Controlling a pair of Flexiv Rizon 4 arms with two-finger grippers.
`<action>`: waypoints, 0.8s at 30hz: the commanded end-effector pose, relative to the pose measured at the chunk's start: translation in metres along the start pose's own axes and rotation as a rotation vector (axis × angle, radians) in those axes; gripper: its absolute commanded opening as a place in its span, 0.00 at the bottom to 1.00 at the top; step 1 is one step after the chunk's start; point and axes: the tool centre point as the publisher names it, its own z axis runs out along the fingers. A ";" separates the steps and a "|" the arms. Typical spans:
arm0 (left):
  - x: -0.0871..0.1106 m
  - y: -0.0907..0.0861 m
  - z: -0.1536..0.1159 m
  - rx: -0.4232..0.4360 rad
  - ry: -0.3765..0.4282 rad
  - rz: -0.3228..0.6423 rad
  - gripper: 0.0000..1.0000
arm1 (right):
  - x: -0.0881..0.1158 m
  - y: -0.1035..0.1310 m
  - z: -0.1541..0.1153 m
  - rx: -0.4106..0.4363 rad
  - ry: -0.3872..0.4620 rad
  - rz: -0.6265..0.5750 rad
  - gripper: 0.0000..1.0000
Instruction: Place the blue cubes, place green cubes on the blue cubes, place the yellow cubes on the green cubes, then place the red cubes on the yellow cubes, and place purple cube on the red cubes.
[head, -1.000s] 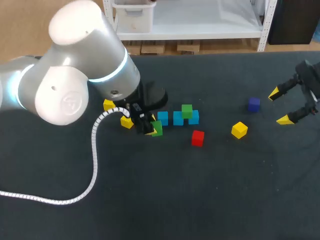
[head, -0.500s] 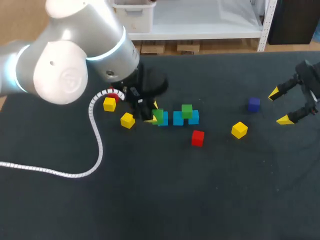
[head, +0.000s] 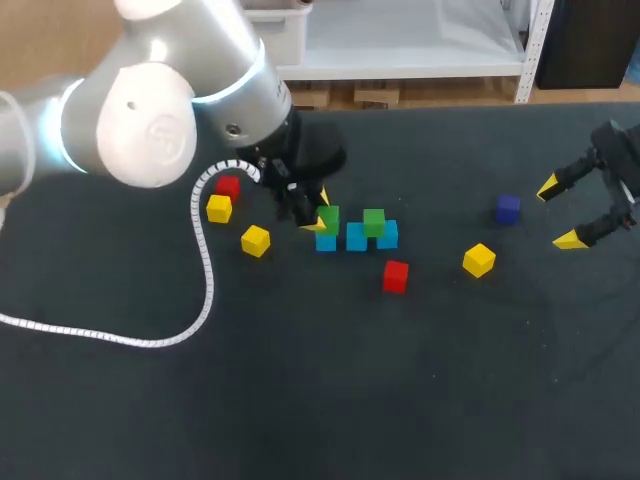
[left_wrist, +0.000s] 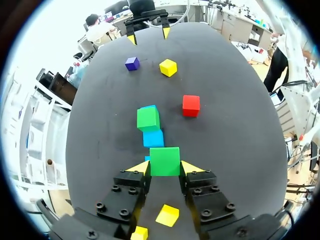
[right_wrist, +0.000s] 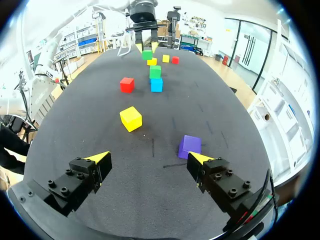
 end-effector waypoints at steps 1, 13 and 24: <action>-0.002 0.010 0.007 0.019 0.001 0.006 0.00 | 0.000 -0.001 0.000 0.000 -0.002 0.000 1.00; -0.007 0.012 0.016 0.028 -0.021 0.004 0.00 | 0.000 -0.001 0.000 0.000 -0.002 0.000 1.00; -0.007 0.014 0.021 0.029 -0.008 -0.009 0.00 | 0.000 -0.001 0.000 0.000 -0.002 0.000 1.00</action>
